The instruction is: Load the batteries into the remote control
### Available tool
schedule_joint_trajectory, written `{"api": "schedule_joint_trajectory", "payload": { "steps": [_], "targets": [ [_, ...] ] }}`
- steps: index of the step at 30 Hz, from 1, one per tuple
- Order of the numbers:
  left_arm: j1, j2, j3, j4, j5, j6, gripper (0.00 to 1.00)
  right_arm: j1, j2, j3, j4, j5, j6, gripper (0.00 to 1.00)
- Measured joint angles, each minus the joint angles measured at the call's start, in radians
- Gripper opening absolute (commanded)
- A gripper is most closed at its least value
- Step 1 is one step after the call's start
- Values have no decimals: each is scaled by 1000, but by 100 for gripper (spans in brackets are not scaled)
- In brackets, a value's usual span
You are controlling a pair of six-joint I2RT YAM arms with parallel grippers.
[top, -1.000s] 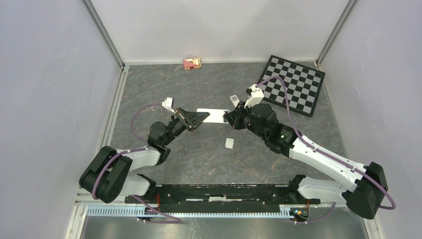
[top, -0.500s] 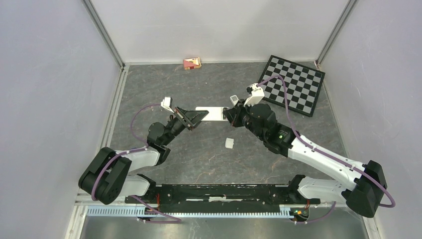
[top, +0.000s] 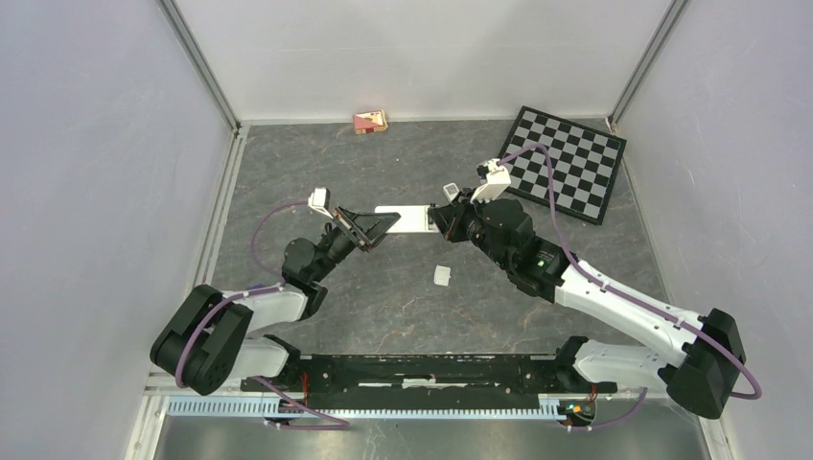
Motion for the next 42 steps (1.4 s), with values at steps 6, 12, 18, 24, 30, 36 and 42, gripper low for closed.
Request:
{"api": "schedule_joint_trajectory", "payload": {
  "steps": [6,12,18,24,30,36,42],
  "targets": [
    [-1,-15,-4,2,-20,-11,2,6,-4,-7,23,-23,17,23],
    [-2,-18,-13,10,-32,-28,2,14,-12,-18,25,-46,34,26],
    [-3,-22,-18,10,-48,-32,2,20,-23,-12,3,-48,50,41],
    [-3,-23,-25,11,-52,-39,2,23,-23,33,-47,-22,55,50],
    [-3,-42,-34,43,-66,-61,2,21,-20,60,-94,19,40,52],
    [-3,-53,-35,71,-69,-74,2,18,-19,73,-117,17,16,45],
    [-3,-51,-35,73,-71,-73,2,17,-20,110,-135,-2,-45,82]
  ]
}}
